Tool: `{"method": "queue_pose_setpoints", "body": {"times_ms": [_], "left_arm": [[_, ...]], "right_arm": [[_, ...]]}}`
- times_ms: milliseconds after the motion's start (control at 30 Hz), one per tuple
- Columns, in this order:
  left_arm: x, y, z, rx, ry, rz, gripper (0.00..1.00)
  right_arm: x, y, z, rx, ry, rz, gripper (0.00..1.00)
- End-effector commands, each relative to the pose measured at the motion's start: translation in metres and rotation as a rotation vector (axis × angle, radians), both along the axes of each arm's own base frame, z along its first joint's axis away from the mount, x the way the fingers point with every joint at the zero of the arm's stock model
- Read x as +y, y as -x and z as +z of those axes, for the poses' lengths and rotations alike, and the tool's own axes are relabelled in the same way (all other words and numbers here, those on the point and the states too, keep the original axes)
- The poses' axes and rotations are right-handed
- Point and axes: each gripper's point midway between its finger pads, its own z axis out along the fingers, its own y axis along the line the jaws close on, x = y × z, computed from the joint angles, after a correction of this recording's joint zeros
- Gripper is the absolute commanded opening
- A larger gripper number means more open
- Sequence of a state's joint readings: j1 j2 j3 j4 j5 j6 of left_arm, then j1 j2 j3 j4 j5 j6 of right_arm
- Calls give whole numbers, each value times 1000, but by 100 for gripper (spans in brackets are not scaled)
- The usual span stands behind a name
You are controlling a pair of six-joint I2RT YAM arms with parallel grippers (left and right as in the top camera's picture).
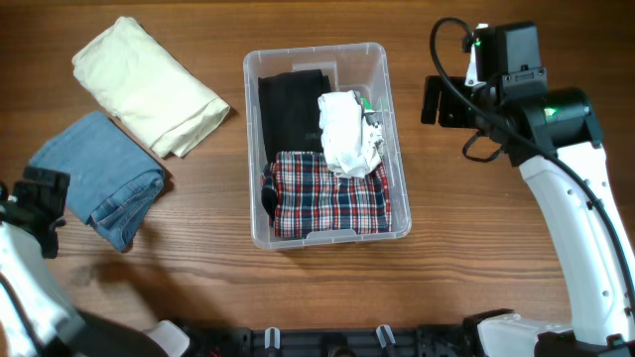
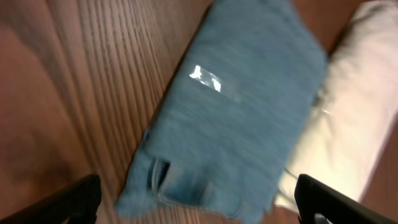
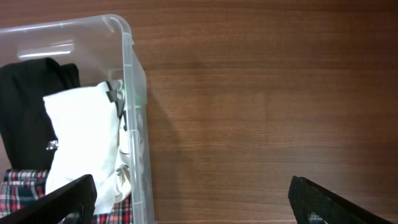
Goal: Pack container
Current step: 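Reach the left gripper to the blue jeans and grasp them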
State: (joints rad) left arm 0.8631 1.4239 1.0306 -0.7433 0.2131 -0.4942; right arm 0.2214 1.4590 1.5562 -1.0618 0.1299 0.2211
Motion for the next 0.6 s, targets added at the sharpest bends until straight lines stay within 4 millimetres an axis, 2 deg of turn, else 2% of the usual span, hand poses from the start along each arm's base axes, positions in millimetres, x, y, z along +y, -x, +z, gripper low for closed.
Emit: {"method": "queue_pose_setpoints", "body": {"times_ms": [0, 67, 133, 200, 300, 333, 400, 433, 467, 500, 533, 567], "left_arm": [[4, -16, -39, -1, 95, -67, 100], [2, -27, -59, -22, 151, -103, 100], [7, -25, -89, 31, 178, -91, 100], [14, -24, -109, 65, 176, -80, 100], [-4, -50, -119, -50, 253, -197, 99], [-14, -59, -120, -88, 287, -226, 96], [-35, -77, -110, -177, 327, -327, 64], [-42, -83, -106, -208, 345, -353, 57], [-49, -86, -102, -233, 369, -371, 43], [-53, -86, -99, -243, 390, -375, 16], [-55, -85, -98, -239, 400, -373, 4], [-56, -82, -95, -235, 406, -369, 4]], "right_arm": [[5, -2, -17, 53, -4, 24, 100], [5, -3, -22, 70, 0, 24, 100], [5, -4, -26, 85, 4, 24, 100], [5, -3, -28, 90, 10, 32, 100], [5, -4, -28, 89, 16, 43, 100], [5, -5, -28, 89, 16, 43, 100], [5, -4, -29, 91, 16, 43, 100], [5, -4, -29, 92, 17, 43, 100], [5, -4, -29, 92, 17, 43, 100], [5, -4, -29, 94, 17, 43, 100], [5, -3, -29, 95, 17, 43, 100], [5, -3, -29, 98, 18, 43, 100]]}}
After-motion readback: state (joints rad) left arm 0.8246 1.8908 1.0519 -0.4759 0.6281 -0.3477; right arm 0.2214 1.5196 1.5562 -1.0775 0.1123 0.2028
